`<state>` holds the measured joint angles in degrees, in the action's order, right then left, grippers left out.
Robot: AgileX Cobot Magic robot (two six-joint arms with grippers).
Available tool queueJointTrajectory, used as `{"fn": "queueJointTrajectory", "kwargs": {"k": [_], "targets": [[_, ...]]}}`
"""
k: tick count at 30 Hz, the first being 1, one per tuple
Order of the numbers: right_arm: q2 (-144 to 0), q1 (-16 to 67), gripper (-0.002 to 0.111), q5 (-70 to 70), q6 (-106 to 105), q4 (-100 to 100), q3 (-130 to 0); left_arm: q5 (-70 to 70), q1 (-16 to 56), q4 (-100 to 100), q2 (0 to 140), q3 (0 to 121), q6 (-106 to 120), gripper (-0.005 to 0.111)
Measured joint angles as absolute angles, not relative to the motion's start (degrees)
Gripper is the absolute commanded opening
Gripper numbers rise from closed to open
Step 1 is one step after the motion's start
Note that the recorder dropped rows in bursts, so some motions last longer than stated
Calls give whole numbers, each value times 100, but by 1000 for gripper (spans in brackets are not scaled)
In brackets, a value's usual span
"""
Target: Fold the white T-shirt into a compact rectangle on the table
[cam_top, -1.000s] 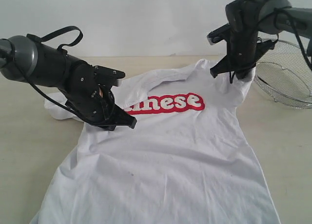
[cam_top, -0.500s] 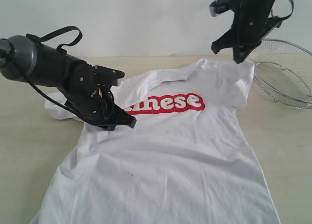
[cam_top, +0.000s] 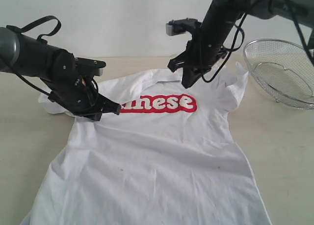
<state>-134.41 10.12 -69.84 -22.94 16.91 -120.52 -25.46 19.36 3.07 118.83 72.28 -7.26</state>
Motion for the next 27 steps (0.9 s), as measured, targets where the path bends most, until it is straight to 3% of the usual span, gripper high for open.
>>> {"fn": "queueJointTrajectory", "kwargs": {"k": [18, 27], "targets": [[-13754, 1933, 0, -6983, -2315, 1729, -11357, -2321, 2053, -761, 12083, 7716, 518, 5], [-13663, 2003, 0, -6919, -2198, 1718, -10851, -2515, 2053, -795, 12568, 8182, 543, 5]]}}
